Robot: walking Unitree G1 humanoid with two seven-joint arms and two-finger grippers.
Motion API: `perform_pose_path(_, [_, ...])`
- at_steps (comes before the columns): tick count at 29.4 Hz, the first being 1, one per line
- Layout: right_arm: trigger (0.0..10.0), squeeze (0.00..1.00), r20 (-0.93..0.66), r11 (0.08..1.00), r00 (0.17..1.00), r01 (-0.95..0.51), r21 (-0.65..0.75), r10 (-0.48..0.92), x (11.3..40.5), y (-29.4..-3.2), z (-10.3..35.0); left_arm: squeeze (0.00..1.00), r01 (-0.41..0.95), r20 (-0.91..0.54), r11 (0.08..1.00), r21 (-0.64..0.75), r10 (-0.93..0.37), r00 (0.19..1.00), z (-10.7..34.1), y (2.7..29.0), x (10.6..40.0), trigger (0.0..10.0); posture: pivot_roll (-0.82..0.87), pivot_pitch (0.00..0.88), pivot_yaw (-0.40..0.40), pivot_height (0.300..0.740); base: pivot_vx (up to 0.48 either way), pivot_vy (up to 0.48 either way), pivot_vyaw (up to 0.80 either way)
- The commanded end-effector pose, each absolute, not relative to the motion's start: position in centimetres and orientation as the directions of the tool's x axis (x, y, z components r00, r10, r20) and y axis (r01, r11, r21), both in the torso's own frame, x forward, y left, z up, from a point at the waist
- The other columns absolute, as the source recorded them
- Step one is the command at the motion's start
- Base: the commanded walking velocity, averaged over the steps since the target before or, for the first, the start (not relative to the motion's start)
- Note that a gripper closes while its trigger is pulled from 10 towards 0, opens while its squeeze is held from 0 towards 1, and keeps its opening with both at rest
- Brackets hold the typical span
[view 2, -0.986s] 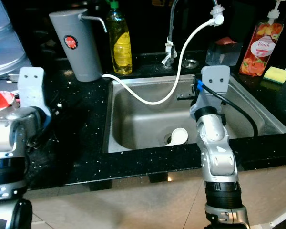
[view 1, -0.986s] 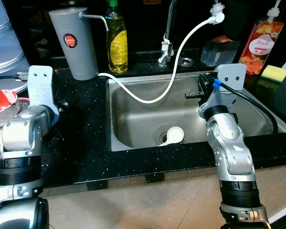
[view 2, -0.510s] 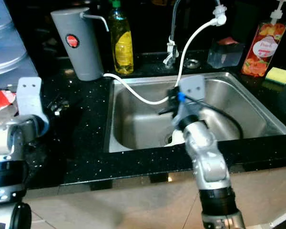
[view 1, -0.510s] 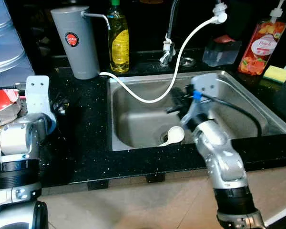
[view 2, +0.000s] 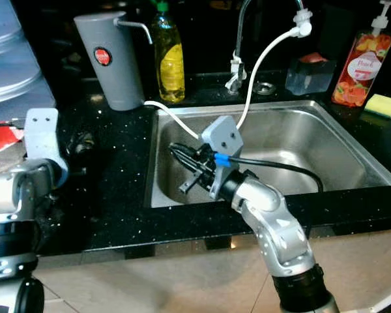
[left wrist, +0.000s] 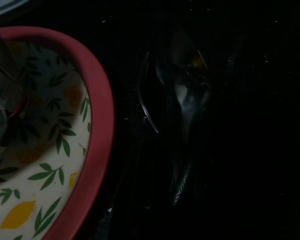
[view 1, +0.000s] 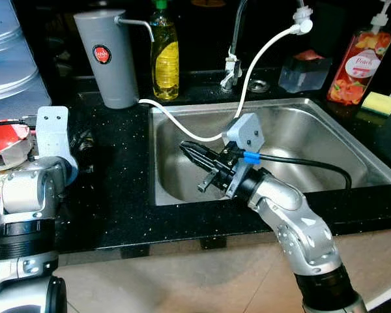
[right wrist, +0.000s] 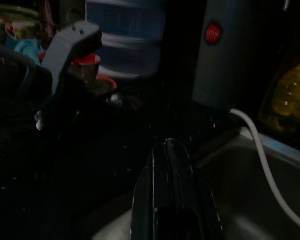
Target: Kitchen organization
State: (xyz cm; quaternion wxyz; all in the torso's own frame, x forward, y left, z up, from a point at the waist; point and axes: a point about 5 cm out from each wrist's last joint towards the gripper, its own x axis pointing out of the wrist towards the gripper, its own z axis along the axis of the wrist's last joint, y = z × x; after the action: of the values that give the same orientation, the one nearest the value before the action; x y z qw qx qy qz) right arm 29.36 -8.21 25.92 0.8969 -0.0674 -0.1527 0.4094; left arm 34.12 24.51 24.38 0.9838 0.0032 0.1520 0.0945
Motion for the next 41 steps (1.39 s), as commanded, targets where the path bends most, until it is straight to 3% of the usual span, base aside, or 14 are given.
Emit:
perform_pose_path(1, [10.0, 0.0, 0.158, 0.658, 0.64, -0.715, -0.236, 0.752, 29.6, -8.2, 25.0, 0.0, -0.188, -0.314, 0.98, 0.062, 0.198, 0.929, 23.5, 24.5, 34.1, 3.8, -0.07, 0.088, 0.023, 0.74, 0.0, 0.0, 0.0])
perform_pose_path(2, [10.0, 0.0, 0.158, 0.658, 0.64, -0.715, -0.236, 0.752, 29.6, -8.2, 25.0, 0.0, -0.188, -0.314, 0.98, 0.062, 0.198, 0.929, 23.5, 24.5, 34.1, 3.8, -0.07, 0.088, 0.023, 0.74, 0.0, 0.0, 0.0])
perform_pose_path(3, [10.0, 0.0, 0.133, 0.671, 0.66, -0.705, -0.231, 0.74, 29.8, -8.5, 24.7, 0.0, -0.197, -0.281, 0.976, 0.096, 0.217, 0.935, 23.9, 24.6, 34.2, 7.3, -0.07, 0.087, 0.023, 0.74, 0.0, 0.0, 0.0])
perform_pose_path(4, [10.0, 0.0, 0.106, 0.678, 0.674, -0.7, -0.223, 0.731, 30.0, -8.7, 24.4, 0.0, -0.205, -0.25, 0.971, 0.124, 0.231, 0.94, 24.4, 24.5, 34.2, 10.0, -0.07, 0.086, 0.023, 0.74, 0.0, 0.0, 0.0])
perform_pose_path(13, [10.0, 0.0, -0.003, 0.622, 0.637, -0.754, -0.212, 0.771, 29.7, -9.5, 24.2, 0.0, -0.195, -0.197, 0.97, 0.141, 0.221, 0.955, 25.4, 23.8, 34.4, 10.0, -0.08, 0.086, 0.022, 0.74, 0.0, 0.0, 0.0])
perform_pose_path(16, [10.0, 0.0, -0.024, 0.614, 0.638, -0.75, -0.245, 0.77, 29.7, -9.7, 24.2, 0.0, -0.192, -0.201, 0.972, 0.136, 0.217, 0.955, 25.3, 23.7, 34.3, 9.3, -0.08, 0.086, 0.022, 0.74, 0.0, 0.0, 0.0])
perform_pose_path(18, [10.0, 0.0, -0.011, 0.616, 0.637, -0.749, -0.242, 0.771, 29.8, -9.8, 24.6, 0.0, -0.19, -0.2, 0.972, 0.138, 0.215, 0.956, 25.3, 23.6, 34.3, 9.6, -0.08, 0.09, 0.016, 0.74, 0.0, 0.0, 0.0])
perform_pose_path(19, [10.0, 0.0, -0.003, 0.618, 0.637, -0.749, -0.239, 0.771, 29.9, -9.8, 24.8, 0.0, -0.189, -0.195, 0.972, 0.139, 0.214, 0.957, 25.3, 23.5, 34.3, 8.9, -0.08, 0.09, 0.016, 0.74, 0.0, 0.0, 0.0])
perform_pose_path(22, [10.0, 0.0, 0.028, 0.64, 0.655, -0.728, -0.245, 0.755, 30.1, -9.9, 25.4, 0.0, -0.189, -0.156, 0.971, 0.149, 0.212, 0.965, 25.9, 23.3, 34.3, 10.0, -0.08, 0.091, 0.013, 0.74, 0.0, 0.0, 0.0])
perform_pose_path(24, [10.0, 0.0, 0.036, 0.648, 0.661, -0.722, -0.245, 0.75, 30.2, -10.0, 25.5, 0.0, -0.18, -0.148, 0.974, 0.135, 0.2, 0.969, 26.1, 23.1, 34.3, 10.0, -0.08, 0.091, 0.013, 0.74, 0.0, 0.0, 0.0])
perform_pose_path(26, [10.0, 0.0, 0.046, 0.657, 0.668, -0.714, -0.24, 0.743, 30.2, -10.0, 25.7, 0.0, -0.159, -0.12, 0.983, 0.091, 0.169, 0.978, 26.7, 22.8, 34.3, 10.0, -0.08, 0.091, 0.013, 0.74, 0.0, 0.0, 0.0])
perform_pose_path(29, [10.0, 0.0, 0.093, 0.708, 0.708, -0.671, -0.221, 0.7, 30.7, -10.3, 26.3, 0.0, -0.039, -0.034, 0.995, -0.096, 0.036, 0.999, 29.7, 21.4, 34.4, 10.0, -0.08, 0.091, 0.015, 0.74, 0.0, 0.0, 0.0])
perform_pose_path(37, [10.0, 0.0, 0.161, 0.789, 0.775, -0.581, -0.199, 0.611, 31.4, -11.4, 27.4, 0.0, 0.069, 0.05, 0.975, -0.211, -0.059, 0.997, 33.1, 20.0, 35.5, 10.0, -0.08, 0.094, 0.017, 0.74, 0.0, 0.0, 0.0])
perform_pose_path(41, [10.0, 0.0, 0.208, 0.825, 0.799, -0.535, -0.182, 0.564, 31.6, -12.0, 28.3, 0.0, 0.131, 0.021, 0.957, -0.258, -0.13, 0.991, 32.7, 18.2, 36.5, 10.0, -0.09, 0.098, 0.017, 0.74, 0.0, 0.0, 0.0])
